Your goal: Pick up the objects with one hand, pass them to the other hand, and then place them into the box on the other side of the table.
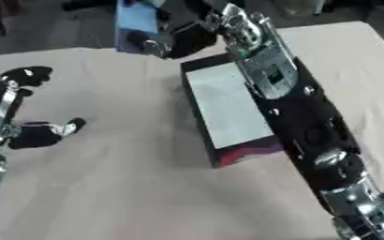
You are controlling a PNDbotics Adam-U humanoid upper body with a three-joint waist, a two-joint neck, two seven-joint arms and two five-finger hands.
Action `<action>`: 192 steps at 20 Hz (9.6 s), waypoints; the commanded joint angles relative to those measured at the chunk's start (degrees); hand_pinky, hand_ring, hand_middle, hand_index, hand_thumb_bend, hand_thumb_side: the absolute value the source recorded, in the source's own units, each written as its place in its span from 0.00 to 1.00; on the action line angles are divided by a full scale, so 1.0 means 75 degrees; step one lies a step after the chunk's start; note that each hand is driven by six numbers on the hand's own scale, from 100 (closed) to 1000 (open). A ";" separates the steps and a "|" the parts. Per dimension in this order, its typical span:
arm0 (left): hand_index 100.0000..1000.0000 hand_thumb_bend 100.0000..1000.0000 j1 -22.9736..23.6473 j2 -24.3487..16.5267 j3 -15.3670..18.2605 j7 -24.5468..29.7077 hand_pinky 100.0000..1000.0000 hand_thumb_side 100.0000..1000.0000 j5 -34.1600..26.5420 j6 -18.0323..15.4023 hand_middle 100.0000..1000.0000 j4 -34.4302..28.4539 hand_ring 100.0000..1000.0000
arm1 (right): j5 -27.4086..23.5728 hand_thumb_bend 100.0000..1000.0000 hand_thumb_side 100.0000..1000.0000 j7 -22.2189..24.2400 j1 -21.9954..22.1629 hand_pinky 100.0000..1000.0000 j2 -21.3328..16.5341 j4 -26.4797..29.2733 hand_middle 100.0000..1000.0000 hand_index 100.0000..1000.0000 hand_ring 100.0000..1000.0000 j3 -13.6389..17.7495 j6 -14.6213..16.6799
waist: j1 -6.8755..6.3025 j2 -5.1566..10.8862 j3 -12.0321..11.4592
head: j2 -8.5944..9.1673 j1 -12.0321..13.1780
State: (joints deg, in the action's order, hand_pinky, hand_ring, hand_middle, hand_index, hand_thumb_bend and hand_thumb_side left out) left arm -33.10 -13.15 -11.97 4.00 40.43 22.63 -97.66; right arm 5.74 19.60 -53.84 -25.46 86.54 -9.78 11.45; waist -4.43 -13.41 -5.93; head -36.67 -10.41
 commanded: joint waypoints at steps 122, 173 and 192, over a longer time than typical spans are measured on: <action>0.84 0.73 -0.0891 -0.4894 -0.0487 0.5992 0.81 0.00 -0.0609 -0.1756 0.79 0.1699 0.86 | -0.2556 0.17 0.14 0.2409 0.1410 1.00 -0.2220 -0.0234 0.78 1.00 1.00 0.1554 -0.0210 | -0.0279 0.0411 0.0047 | -0.0075 0.1112; 0.38 0.44 -0.1339 -0.3938 -0.0279 0.5099 0.74 0.00 0.0687 -0.1027 0.60 0.3970 0.73 | -0.2083 0.17 0.16 0.2596 0.1549 1.00 -0.2031 -0.0451 0.78 1.00 1.00 0.1570 -0.0072 | -0.0255 0.0433 -0.0008 | -0.0043 0.1254; 0.83 0.48 -0.1389 -0.3719 -0.0023 0.4843 0.81 0.08 0.0501 -0.0342 0.74 0.5108 0.83 | -0.1960 0.17 0.17 0.2633 0.1575 1.00 -0.1997 -0.0507 0.77 1.00 1.00 0.1548 0.0009 | -0.0236 0.0420 0.0016 | -0.0065 0.1280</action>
State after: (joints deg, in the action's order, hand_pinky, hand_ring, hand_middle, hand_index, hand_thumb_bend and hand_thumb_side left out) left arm -42.43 -39.88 -12.88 40.20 44.73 19.64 -60.07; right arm -9.26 39.34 -41.28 -39.51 82.29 1.59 11.16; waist -5.92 -12.14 -5.76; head -37.55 -1.09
